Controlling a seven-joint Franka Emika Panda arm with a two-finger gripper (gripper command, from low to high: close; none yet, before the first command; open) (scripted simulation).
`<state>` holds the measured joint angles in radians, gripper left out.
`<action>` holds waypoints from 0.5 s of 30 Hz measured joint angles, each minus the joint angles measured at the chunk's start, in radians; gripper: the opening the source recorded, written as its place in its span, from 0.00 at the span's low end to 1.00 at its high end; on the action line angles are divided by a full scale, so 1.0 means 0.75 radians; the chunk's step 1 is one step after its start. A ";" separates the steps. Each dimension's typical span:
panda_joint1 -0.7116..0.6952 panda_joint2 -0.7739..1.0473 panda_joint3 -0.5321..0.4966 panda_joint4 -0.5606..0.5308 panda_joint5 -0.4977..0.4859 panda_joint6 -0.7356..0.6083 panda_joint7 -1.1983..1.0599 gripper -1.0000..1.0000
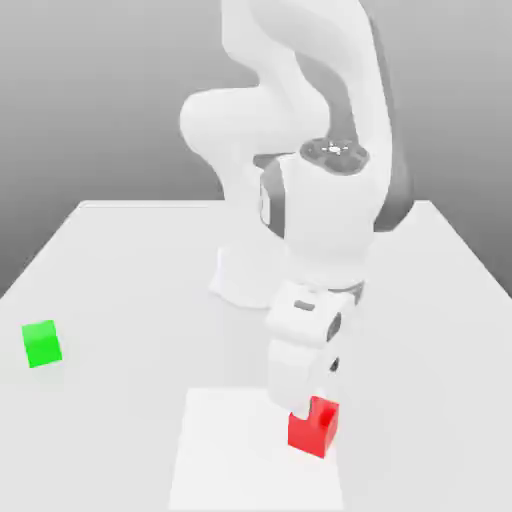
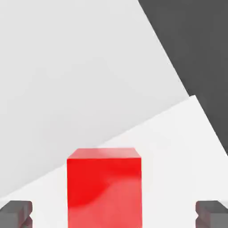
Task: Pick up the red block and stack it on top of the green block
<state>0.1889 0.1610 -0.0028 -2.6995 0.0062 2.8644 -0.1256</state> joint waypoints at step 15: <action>-0.012 -0.067 0.011 -0.012 -0.005 -0.060 0.000 0.00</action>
<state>0.1797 0.1106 0.0054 -2.7087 0.0021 2.8196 -0.1255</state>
